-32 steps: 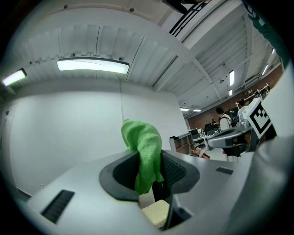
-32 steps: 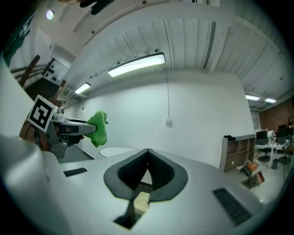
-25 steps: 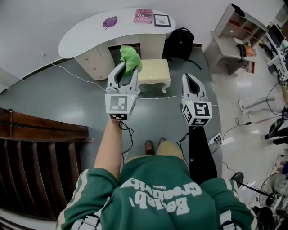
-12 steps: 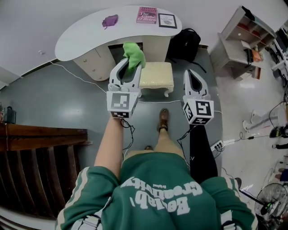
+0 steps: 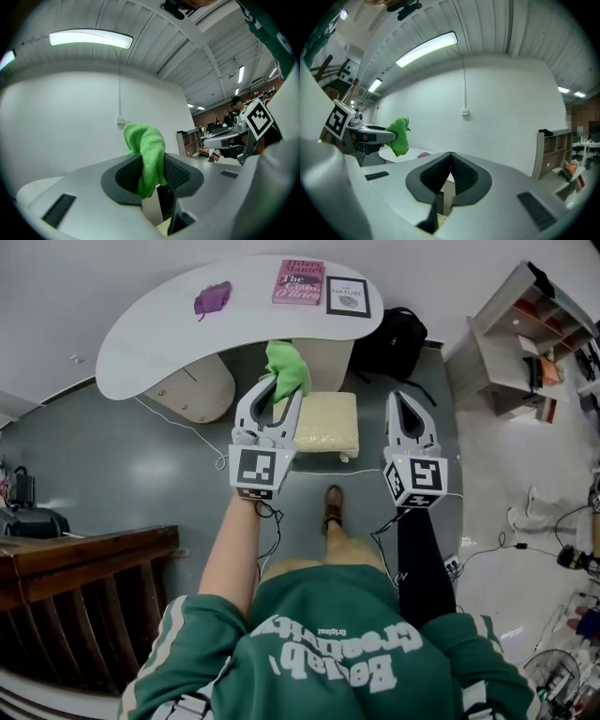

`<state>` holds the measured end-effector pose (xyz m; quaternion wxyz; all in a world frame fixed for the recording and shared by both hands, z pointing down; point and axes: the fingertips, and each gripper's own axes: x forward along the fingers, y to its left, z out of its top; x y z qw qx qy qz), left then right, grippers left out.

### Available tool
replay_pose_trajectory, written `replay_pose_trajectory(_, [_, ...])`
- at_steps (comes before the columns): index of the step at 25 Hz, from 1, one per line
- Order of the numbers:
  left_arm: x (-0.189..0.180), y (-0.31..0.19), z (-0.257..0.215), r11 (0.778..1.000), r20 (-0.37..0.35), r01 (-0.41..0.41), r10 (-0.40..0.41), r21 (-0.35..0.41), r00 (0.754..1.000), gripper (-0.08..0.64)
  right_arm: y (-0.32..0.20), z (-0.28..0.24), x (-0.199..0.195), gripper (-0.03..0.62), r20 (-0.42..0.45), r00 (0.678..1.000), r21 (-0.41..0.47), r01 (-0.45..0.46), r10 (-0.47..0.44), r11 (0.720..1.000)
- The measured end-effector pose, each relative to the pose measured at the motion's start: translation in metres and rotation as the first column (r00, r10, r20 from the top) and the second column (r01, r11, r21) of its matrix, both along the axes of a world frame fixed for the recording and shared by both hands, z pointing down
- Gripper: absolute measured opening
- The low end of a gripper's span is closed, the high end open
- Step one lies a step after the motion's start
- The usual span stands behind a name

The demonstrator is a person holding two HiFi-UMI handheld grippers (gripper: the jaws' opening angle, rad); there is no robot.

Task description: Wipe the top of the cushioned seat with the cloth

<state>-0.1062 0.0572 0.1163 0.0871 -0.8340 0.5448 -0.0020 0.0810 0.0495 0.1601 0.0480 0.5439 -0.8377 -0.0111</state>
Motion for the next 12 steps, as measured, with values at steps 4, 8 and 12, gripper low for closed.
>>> replay_pose_trajectory(4, [0.017, -0.053, 0.012, 1.000, -0.001, -0.006, 0.006, -0.022, 1.000, 0.144, -0.058, 0.013, 0.010, 0.008, 0.006, 1.000, -0.041, 0.017, -0.017, 0.999])
replay_pose_trajectory(8, [0.031, -0.086, 0.036, 0.998, 0.012, -0.007, 0.007, -0.064, 1.000, 0.144, -0.095, 0.031, 0.018, 0.008, 0.015, 0.999, -0.075, 0.034, -0.033, 0.997])
replay_pose_trajectory(12, [0.044, -0.106, 0.062, 0.994, 0.022, -0.011, 0.014, -0.106, 1.000, 0.144, -0.118, 0.054, 0.028, 0.008, 0.028, 0.999, -0.109, 0.047, -0.044, 0.993])
